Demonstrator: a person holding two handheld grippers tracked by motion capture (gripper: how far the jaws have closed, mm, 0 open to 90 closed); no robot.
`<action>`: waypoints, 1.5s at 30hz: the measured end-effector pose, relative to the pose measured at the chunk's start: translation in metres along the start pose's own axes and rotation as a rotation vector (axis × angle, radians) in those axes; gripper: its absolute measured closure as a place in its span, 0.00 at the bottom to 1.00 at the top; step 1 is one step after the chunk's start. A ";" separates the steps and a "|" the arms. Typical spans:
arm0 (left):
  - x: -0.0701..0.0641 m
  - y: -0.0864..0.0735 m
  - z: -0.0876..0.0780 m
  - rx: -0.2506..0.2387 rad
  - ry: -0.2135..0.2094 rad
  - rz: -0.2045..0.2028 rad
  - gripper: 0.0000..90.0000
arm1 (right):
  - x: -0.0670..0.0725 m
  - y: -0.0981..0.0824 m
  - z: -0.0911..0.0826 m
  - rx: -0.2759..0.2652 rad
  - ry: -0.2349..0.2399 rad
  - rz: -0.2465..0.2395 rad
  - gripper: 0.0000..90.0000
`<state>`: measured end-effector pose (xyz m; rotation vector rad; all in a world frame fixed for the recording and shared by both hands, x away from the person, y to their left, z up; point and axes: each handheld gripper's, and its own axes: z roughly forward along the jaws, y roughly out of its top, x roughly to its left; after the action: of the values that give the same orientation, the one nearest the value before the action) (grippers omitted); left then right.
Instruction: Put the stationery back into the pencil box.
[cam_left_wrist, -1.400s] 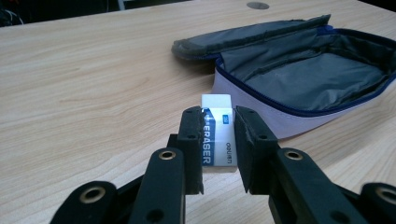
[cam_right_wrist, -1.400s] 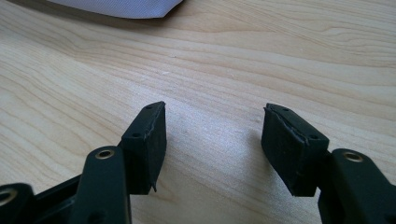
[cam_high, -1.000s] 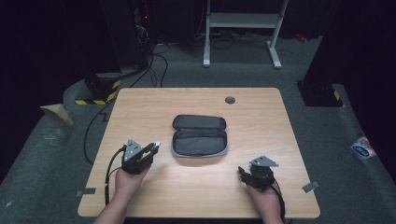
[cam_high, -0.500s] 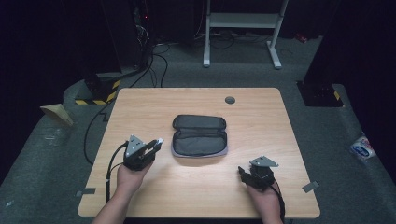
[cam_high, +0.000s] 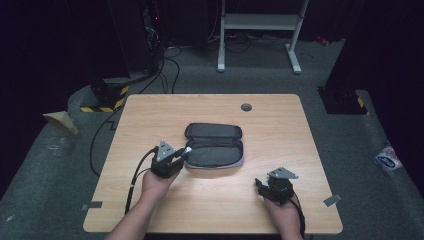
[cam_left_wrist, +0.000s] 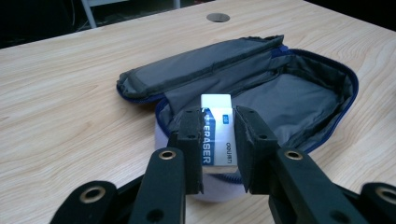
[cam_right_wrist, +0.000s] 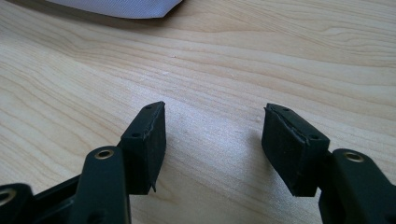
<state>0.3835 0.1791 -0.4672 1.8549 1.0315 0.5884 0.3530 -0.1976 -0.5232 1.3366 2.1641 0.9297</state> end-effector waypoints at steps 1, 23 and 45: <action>0.000 0.001 0.001 0.000 -0.003 -0.002 0.81 | 0.000 0.000 0.000 0.000 0.000 0.000 0.44; -0.008 0.021 0.026 0.044 -0.042 -0.006 0.81 | 0.000 0.000 0.000 0.000 0.004 -0.007 0.44; -0.018 0.025 0.049 0.099 -0.057 0.046 0.81 | 0.000 0.000 0.000 -0.001 0.005 -0.011 0.44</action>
<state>0.4203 0.1337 -0.4683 1.9749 0.9986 0.5167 0.3531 -0.1976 -0.5232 1.3226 2.1726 0.9306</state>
